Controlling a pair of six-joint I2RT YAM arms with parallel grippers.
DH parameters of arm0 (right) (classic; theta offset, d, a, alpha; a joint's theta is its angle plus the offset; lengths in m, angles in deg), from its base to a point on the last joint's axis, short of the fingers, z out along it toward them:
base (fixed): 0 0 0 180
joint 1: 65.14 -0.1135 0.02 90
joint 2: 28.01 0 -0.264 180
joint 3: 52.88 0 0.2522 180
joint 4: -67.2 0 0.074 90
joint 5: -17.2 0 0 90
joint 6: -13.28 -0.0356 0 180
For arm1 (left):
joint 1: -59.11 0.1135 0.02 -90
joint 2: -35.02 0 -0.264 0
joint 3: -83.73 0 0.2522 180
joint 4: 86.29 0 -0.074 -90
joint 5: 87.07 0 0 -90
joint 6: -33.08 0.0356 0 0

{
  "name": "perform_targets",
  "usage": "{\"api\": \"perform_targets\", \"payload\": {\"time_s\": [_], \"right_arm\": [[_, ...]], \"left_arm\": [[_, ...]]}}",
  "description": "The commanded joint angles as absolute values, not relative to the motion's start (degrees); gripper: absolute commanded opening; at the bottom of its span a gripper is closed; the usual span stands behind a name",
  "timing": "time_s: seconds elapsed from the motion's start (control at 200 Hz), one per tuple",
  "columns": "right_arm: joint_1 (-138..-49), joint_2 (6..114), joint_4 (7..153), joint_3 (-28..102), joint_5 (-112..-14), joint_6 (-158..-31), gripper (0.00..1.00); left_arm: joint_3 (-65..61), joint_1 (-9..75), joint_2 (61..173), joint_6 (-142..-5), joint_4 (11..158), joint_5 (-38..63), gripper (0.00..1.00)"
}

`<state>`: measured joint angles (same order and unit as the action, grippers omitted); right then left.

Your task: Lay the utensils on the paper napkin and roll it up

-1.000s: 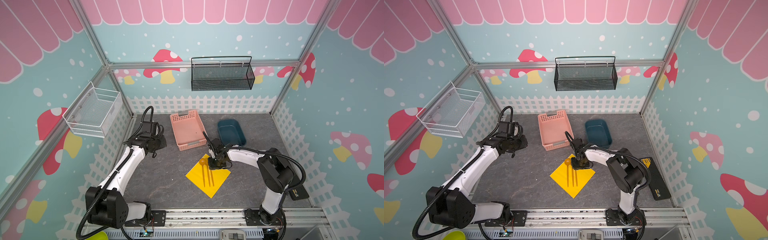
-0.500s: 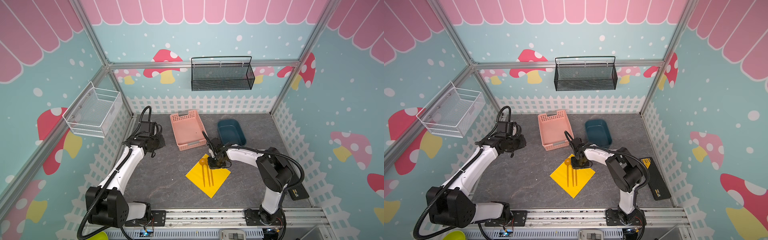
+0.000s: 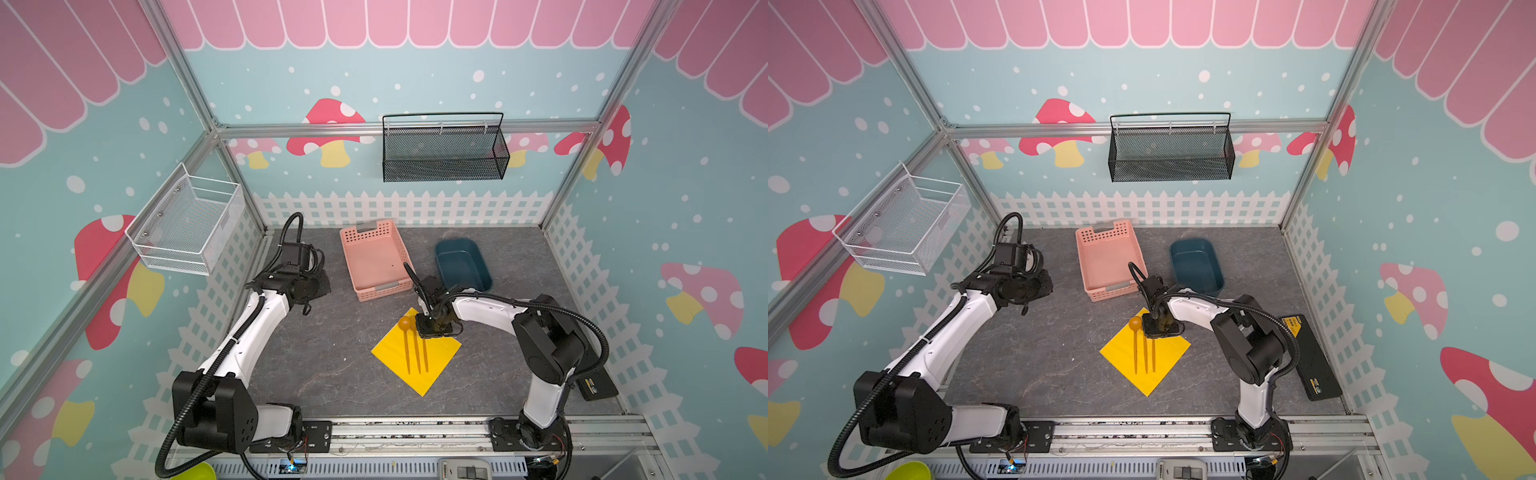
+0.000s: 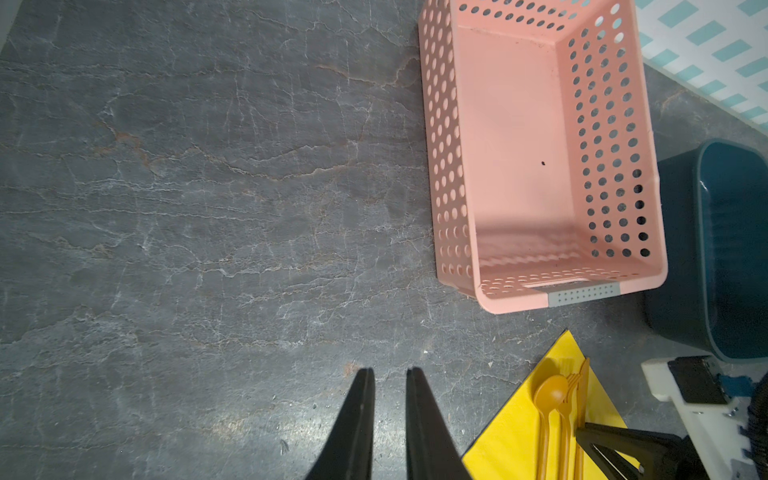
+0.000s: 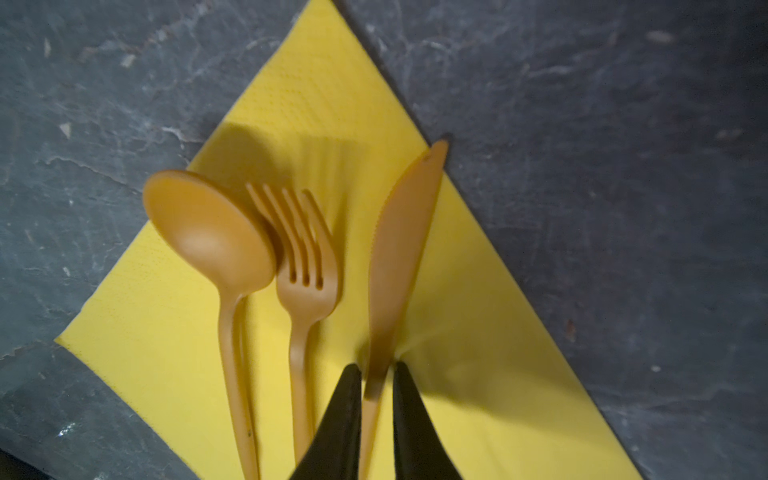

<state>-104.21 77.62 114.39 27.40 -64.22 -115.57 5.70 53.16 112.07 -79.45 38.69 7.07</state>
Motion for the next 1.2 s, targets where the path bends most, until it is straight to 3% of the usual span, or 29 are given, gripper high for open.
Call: {"api": "perform_targets", "payload": {"time_s": [0.0,1.191], "right_arm": [[-104.52,78.34,115.83,28.91,-64.60,-115.89,0.18],[-104.52,78.69,114.18,27.77,-62.88,-118.62,0.08]], "left_arm": [[6.30,53.75,112.64,-79.51,39.37,7.37,0.18],[6.39,53.82,112.30,-79.50,39.15,7.02,0.19]]}}
